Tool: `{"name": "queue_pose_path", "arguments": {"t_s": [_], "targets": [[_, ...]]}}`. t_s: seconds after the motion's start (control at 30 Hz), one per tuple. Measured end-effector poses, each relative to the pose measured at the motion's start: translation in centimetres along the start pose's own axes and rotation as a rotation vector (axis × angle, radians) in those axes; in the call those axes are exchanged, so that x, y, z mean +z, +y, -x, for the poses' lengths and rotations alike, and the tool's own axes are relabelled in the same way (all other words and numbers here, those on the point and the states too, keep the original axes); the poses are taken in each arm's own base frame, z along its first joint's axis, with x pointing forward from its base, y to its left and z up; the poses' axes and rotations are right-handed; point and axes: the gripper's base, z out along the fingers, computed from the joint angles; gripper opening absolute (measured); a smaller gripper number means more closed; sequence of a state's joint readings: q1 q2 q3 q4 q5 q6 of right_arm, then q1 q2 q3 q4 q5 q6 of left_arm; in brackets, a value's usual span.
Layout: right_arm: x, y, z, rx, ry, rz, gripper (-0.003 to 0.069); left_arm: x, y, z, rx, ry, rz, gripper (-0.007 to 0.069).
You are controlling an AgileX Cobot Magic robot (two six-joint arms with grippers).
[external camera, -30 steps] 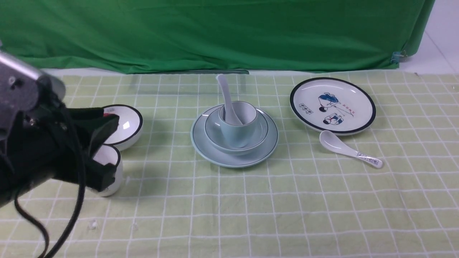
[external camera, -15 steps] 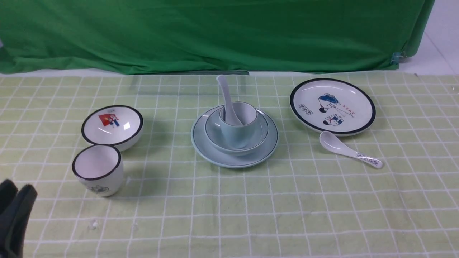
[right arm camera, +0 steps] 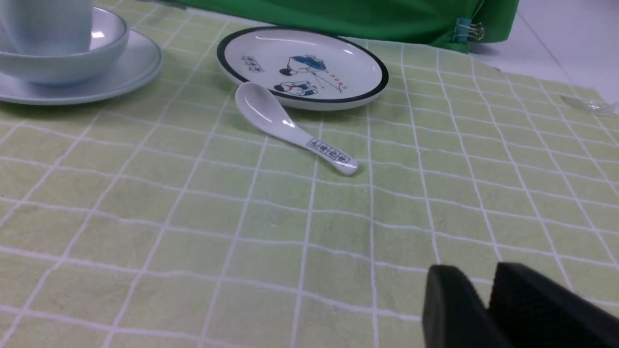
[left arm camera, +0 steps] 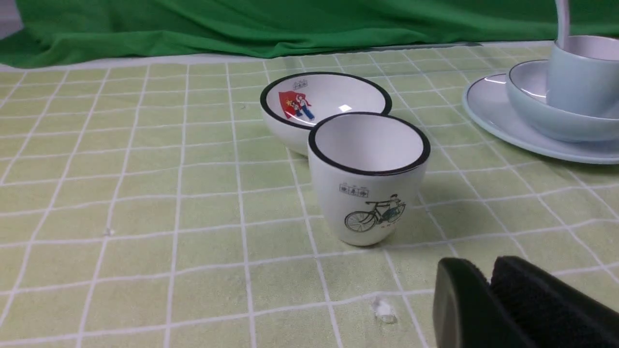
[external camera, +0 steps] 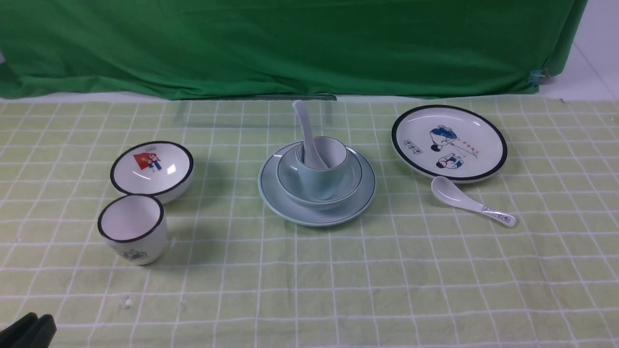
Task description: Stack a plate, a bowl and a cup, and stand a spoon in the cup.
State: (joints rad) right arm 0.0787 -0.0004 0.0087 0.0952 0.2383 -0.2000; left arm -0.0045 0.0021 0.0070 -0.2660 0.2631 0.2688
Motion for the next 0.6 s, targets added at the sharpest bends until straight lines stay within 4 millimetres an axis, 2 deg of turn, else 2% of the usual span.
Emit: {"name": "queue_pose_path", "arguments": {"t_s": [0.17, 0.6], "targets": [[0.0, 0.0, 0.0, 0.0, 0.0, 0.0, 0.0174, 0.0, 0.05, -0.01, 0.0, 0.001, 0.008, -0.0038], [0.0, 0.0, 0.0, 0.0, 0.0, 0.0, 0.0209, 0.0, 0.09, 0.07, 0.004, -0.008, 0.013, -0.0036]]}}
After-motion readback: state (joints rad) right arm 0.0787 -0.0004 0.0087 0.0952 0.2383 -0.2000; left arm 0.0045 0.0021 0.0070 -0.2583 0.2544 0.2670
